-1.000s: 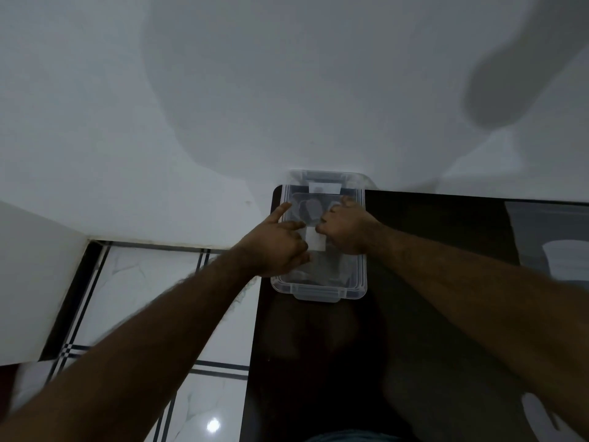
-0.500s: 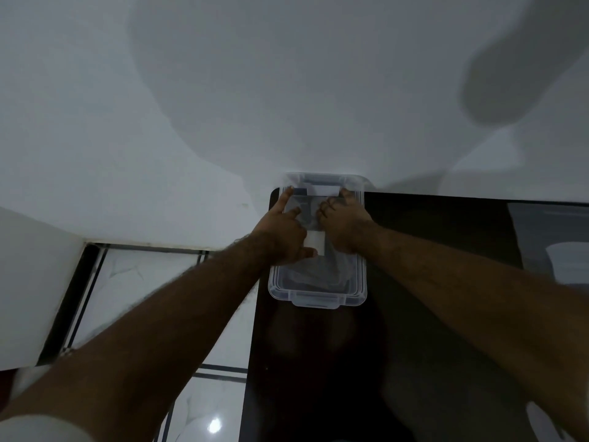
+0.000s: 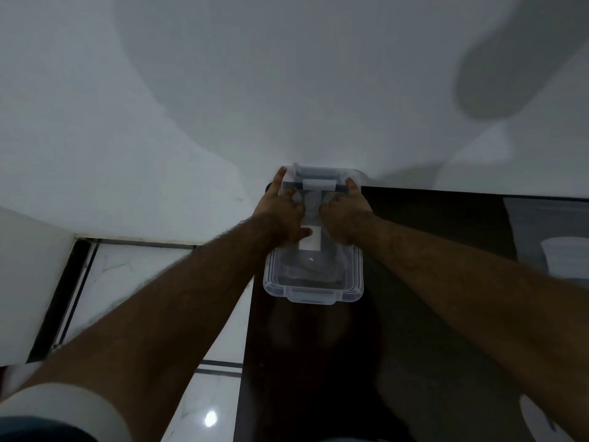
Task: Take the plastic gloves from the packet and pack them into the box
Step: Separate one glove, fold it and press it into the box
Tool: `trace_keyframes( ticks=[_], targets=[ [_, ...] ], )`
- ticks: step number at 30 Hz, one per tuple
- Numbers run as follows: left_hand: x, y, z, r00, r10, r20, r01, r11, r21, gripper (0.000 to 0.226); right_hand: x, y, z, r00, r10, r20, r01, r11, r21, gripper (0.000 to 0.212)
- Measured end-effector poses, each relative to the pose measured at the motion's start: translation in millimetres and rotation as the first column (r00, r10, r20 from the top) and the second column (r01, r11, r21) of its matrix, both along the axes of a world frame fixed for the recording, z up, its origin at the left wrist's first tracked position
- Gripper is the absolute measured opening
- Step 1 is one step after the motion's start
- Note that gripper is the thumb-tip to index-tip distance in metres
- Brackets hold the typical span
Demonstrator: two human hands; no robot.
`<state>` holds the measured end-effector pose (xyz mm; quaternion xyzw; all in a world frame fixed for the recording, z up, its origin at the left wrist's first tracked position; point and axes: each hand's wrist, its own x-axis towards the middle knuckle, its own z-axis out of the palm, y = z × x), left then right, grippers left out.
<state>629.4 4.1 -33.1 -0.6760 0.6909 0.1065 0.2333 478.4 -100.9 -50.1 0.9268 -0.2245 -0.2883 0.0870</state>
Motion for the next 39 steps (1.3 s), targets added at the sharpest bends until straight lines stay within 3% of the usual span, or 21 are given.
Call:
trace_keyframes(
  ticks=[2, 3, 7, 10, 13, 19, 24, 27, 32, 39],
  targets=[
    [2.6, 0.0, -6.7, 0.999, 0.045, -0.004, -0.045, 0.999, -0.013, 0.111, -3.9, 1.2, 2.6, 1.0, -0.006, -0.01, 0.006, 1.0, -0.005, 0.057],
    [0.3, 1.8, -3.6, 0.999, 0.041, 0.003, -0.041, 0.998, -0.041, 0.111, -7.0, 3.2, 4.8, 1.0, 0.003, -0.014, -0.003, 1.0, -0.018, 0.057],
    [-25.7, 31.0, 18.9, 0.999, -0.029, 0.038, 0.033, 0.994, -0.108, 0.072, -25.8, 25.3, 26.4, 0.993, 0.116, 0.012, -0.116, 0.993, -0.035, 0.054],
    [-41.6, 60.6, 26.5, 0.997, -0.073, 0.021, 0.074, 0.996, -0.041, 0.069, -45.5, 44.6, 30.8, 0.962, 0.274, -0.004, -0.272, 0.959, 0.081, 0.042],
    [-49.1, 74.9, 33.6, 0.994, -0.109, -0.011, 0.11, 0.992, 0.059, 0.069, -56.5, 58.2, 34.2, 0.934, 0.352, -0.052, -0.34, 0.926, 0.167, 0.049],
    [-41.3, 70.8, 35.7, 0.99, -0.109, -0.084, 0.12, 0.984, 0.132, 0.067, -54.0, 59.3, 34.5, 0.936, 0.326, -0.13, -0.295, 0.931, 0.214, 0.045],
    [-18.1, 53.2, 42.2, 0.992, -0.125, -0.019, 0.125, 0.992, 0.023, 0.063, -31.1, 48.9, 44.3, 0.957, 0.282, 0.064, -0.288, 0.948, 0.139, 0.036],
    [-14.6, 45.8, 51.4, 0.994, -0.109, 0.022, 0.107, 0.991, 0.077, 0.061, 1.9, 32.2, 38.7, 0.966, 0.156, 0.206, -0.189, 0.97, 0.153, 0.051],
    [-26.2, 54.7, 54.2, 0.992, -0.124, -0.017, 0.126, 0.985, 0.119, 0.06, 40.0, 15.7, 16.8, 0.985, 0.049, 0.166, -0.081, 0.978, 0.19, 0.054],
    [-31.1, 65.8, 36.9, 0.985, -0.168, 0.026, 0.165, 0.983, 0.083, 0.076, 36.8, 18.1, 21.1, 0.971, 0.172, 0.168, -0.178, 0.984, 0.016, 0.048]
  ],
)
